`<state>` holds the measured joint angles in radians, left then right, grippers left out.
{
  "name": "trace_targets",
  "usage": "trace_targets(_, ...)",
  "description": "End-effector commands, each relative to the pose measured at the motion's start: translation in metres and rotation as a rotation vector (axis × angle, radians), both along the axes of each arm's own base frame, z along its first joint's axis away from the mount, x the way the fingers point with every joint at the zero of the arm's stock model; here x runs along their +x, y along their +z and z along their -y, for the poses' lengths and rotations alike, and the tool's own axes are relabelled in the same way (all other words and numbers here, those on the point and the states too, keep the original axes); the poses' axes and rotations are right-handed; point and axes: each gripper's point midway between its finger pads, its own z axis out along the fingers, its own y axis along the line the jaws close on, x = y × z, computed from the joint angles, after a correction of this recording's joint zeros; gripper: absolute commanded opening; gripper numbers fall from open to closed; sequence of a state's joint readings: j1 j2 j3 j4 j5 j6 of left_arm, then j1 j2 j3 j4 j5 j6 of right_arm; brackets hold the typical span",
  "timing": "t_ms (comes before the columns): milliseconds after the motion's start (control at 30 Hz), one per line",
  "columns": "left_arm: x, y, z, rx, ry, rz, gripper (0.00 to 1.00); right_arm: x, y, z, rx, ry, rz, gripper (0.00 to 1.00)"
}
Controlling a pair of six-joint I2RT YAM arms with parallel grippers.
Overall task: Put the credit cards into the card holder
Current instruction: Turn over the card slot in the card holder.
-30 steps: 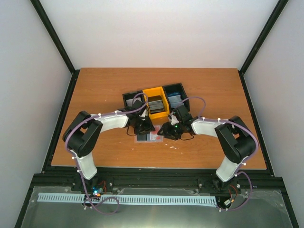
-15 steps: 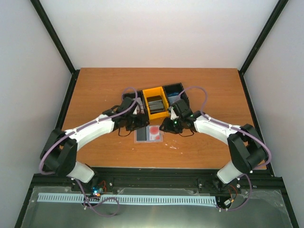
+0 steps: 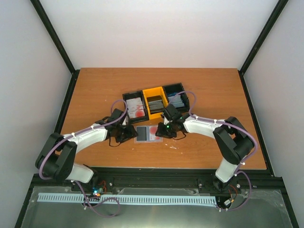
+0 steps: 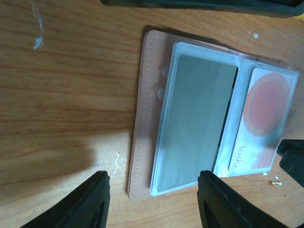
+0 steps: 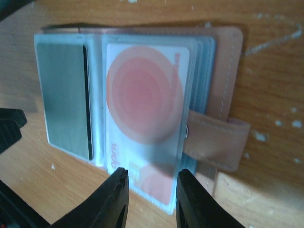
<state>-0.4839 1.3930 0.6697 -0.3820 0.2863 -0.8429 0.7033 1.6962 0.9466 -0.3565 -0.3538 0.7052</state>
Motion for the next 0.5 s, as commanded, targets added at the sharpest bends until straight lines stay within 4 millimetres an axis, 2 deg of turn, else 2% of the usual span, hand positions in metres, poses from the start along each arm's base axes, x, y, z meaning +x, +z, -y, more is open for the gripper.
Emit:
trace_targets(0,0.014,0.0,0.005,-0.008,-0.031,0.05,0.52,0.019,0.0,-0.01,-0.017,-0.034,0.041,0.29)
trace_targets(200,0.015,-0.011,0.006,0.008,-0.05,0.032,0.45,0.031,0.0,-0.003,-0.086,-0.091,0.057,0.26)
trace_targets(300,0.015,-0.013,0.005,0.011,-0.044,0.031,0.45,0.03,-0.002,0.0,-0.111,-0.101,0.054,0.27)
trace_targets(467,0.014,-0.014,0.006,0.004,-0.048,0.03,0.44,0.022,-0.01,-0.009,-0.092,-0.063,0.021,0.27)
